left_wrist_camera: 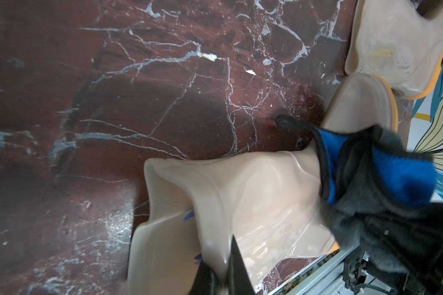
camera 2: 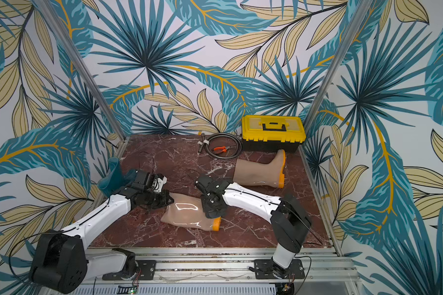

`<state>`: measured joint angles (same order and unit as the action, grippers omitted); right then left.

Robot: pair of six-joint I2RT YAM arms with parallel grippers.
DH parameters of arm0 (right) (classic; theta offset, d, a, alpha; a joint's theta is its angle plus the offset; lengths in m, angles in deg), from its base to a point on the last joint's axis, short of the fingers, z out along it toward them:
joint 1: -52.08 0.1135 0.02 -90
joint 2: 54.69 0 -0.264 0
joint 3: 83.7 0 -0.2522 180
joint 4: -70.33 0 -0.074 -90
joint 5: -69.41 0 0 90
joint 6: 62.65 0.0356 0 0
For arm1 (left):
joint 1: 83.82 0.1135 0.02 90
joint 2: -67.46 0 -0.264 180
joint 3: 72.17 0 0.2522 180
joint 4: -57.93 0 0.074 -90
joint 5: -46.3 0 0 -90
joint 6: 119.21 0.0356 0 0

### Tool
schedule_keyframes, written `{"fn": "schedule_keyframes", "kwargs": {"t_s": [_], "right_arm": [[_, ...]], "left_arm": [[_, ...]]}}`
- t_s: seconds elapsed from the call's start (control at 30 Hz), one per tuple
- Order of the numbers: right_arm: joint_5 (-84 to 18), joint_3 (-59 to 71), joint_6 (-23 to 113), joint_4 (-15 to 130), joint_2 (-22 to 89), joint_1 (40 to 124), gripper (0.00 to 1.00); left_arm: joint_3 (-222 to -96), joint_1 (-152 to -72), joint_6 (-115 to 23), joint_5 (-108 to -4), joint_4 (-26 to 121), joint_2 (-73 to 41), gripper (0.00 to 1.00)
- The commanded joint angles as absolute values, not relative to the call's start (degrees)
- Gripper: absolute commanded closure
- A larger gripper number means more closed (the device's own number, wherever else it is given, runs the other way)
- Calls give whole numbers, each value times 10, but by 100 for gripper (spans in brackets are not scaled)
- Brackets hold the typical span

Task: Wipe the rubber boots with a cloth
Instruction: Wipe the dirt off the rubber boot, then adjust the rubber boot at the center of the board.

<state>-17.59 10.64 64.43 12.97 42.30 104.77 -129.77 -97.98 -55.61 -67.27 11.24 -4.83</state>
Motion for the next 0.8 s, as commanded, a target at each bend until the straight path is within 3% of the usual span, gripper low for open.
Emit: {"fn": "schedule_keyframes", "kwargs": {"t_s": [0.0,0.13,0.33,0.77], "right_arm": [[-200,127,704,129,397,1097,100],[-190,107,699,118,394,1113,100],[-85,59,638,86,385,1099,100],[-60,64,600,110,316,1058,100]], "left_arm": [[-1293,-970,-551,-667,118,-27,100],[-1296,-965,-547,-676,118,-20,100],[-1310,-963,-547,-672,97,14,100],[-1405,-962,-511,-608,-1,106,100]]}}
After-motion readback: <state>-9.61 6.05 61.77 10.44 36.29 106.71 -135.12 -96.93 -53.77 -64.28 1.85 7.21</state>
